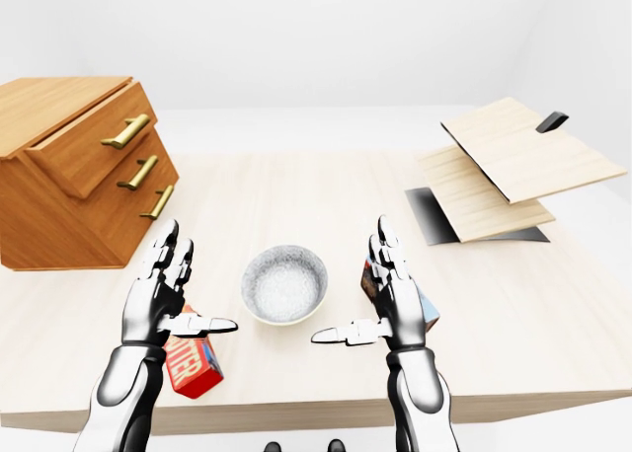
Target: Close the top drawer of the cabinet and put the bowl on top of it.
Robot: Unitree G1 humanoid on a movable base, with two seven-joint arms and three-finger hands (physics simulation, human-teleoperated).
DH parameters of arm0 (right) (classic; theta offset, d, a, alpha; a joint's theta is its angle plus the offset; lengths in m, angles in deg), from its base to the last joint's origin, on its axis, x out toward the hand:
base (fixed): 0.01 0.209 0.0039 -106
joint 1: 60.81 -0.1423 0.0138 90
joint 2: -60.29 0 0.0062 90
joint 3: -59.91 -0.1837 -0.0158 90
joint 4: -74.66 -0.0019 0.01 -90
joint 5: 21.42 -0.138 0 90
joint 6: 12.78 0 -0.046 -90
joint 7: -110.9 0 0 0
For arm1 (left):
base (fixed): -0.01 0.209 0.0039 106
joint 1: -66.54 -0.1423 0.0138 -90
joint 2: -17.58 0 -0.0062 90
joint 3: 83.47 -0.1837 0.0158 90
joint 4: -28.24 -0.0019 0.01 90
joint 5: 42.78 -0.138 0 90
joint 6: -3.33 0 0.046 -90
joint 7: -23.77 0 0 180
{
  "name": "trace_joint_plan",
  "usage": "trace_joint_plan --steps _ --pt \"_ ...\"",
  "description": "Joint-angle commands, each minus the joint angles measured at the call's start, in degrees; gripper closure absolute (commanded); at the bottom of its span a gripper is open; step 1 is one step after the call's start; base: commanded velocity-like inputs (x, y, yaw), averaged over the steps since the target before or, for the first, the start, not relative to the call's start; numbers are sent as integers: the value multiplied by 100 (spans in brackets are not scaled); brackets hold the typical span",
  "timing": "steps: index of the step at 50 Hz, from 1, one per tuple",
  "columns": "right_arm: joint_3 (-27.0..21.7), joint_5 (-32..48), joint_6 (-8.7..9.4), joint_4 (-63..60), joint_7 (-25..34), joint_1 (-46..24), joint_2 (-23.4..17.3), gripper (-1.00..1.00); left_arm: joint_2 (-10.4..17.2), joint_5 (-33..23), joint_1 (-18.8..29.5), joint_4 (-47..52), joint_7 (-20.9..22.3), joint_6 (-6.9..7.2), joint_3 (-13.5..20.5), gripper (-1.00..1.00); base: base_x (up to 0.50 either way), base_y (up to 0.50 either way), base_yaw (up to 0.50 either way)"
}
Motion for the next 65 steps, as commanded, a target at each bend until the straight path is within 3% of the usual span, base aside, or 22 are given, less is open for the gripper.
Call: trace_joint_plan --steps 1,7,9,17,18,20,33,65 --pt "12 13 -25 32 2 -11 1 -100 4 -2 16 -30 2 0 2 -100 25 0 0" --pt "9 30 -62 102 -26 -34 6 -100 4 5 7 -20 11 0 5 -100 21 0 0" --pt "20 -1 -204 132 33 5 -4 -100 2 -1 4 -24 8 0 2 -100 0 0 0" --pt "-9 -71 -58 160 110 -56 -23 -100 5 2 18 -23 8 0 3 -100 0 0 0" --pt "-56 -136 -179 148 99 -46 9 -100 5 4 21 -26 9 0 6 -100 0 0 0" --pt "-70 -144 -144 93 108 -25 -5 -100 6 3 23 -25 8 0 8 -100 0 0 0" --pt "-77 -13 -381 121 -8 1 28 -100 7 -12 43 -78 6 0 -8 -100 0 0 0" --pt "-27 73 -507 132 -84 50 19 -100 6 -16 11 -36 6 0 -7 -100 0 9 0"
